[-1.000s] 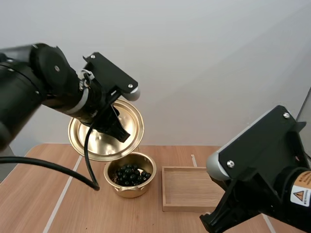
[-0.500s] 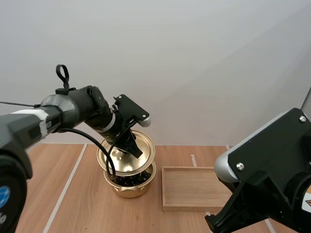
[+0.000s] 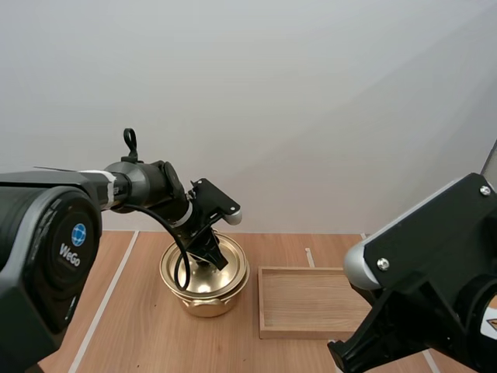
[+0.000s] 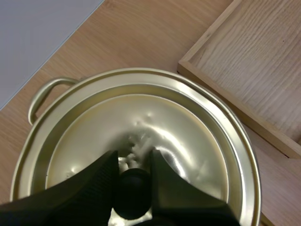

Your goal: Open the lid, put the grape in the pot, and close it

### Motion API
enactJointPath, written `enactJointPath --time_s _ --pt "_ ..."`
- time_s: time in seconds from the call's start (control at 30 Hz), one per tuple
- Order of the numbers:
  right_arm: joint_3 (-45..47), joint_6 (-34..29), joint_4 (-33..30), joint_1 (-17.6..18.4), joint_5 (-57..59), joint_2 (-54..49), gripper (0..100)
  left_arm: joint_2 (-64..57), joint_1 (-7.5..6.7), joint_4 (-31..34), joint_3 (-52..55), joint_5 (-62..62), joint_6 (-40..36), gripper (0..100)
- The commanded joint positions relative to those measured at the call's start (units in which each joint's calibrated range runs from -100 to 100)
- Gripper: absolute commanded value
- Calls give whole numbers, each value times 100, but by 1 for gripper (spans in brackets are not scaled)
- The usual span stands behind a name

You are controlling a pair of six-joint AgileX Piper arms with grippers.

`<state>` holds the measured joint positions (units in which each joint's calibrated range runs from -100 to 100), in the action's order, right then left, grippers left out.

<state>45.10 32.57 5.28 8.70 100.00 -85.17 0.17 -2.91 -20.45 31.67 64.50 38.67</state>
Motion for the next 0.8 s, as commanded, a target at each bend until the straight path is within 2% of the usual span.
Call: enactJointPath --time_s 0.0,0.07,0.13,0.2,0.3,0.33,0.57,0.77 --pt "6 18 4 -14 0 -58 0 4 -10 -121 7 -84 33 0" --pt "6 18 4 -14 0 -58 0 4 -10 -160 7 1 33 2" --pt "6 18 4 -14 0 -58 0 4 -10 -184 7 143 33 12" --pt "6 18 4 -14 0 -58 0 4 -10 -224 7 305 33 39" --pt "6 18 4 -14 0 -58 0 -22 -10 -277 7 625 33 97" --pt "6 18 27 -16 0 -58 0 -38 -10 -309 7 774 33 100" --pt "6 18 300 -16 0 -58 0 -579 -10 -332 7 2194 -19 100" --pt "6 18 347 -16 0 -58 0 -1771 -10 -308 7 3281 -246 100"
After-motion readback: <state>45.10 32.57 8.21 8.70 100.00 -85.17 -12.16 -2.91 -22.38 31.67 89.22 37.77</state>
